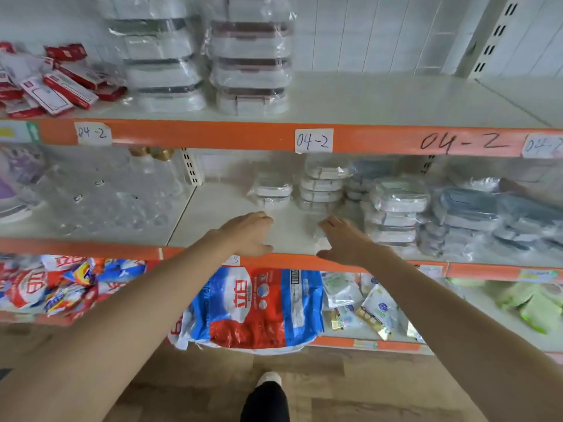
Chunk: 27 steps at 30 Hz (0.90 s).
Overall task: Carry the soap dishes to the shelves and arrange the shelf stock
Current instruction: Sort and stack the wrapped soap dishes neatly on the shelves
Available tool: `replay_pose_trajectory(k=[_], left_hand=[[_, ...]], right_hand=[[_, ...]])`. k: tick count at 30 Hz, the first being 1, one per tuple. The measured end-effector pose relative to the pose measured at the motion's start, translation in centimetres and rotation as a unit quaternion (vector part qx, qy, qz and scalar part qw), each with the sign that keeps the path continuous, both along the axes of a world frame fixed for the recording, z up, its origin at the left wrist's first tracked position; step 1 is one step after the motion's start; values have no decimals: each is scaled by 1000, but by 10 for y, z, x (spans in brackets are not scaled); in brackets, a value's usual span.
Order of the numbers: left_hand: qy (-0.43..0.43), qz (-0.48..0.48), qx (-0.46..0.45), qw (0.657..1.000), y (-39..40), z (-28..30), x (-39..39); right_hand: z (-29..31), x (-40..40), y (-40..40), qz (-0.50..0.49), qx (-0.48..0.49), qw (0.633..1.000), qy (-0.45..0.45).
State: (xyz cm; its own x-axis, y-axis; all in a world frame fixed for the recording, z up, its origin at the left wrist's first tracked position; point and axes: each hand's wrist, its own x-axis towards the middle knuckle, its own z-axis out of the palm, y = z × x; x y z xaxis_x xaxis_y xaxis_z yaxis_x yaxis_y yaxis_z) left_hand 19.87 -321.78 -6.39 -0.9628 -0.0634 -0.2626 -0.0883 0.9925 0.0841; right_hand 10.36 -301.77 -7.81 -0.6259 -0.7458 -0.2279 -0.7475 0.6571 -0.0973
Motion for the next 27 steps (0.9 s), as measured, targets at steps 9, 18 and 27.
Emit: replay_pose_trajectory(k=[9, 18, 27], left_hand=[[75, 5, 18, 997, -17, -114, -107], [152, 37, 42, 987, -65, -142, -152], [186, 75, 8, 980, -109, -132, -233]], right_hand=[[-111, -105, -16, -79, 14, 997, 16], [-140, -134, -41, -47, 25, 998, 30], [-146, -142, -85, 31, 42, 998, 28]])
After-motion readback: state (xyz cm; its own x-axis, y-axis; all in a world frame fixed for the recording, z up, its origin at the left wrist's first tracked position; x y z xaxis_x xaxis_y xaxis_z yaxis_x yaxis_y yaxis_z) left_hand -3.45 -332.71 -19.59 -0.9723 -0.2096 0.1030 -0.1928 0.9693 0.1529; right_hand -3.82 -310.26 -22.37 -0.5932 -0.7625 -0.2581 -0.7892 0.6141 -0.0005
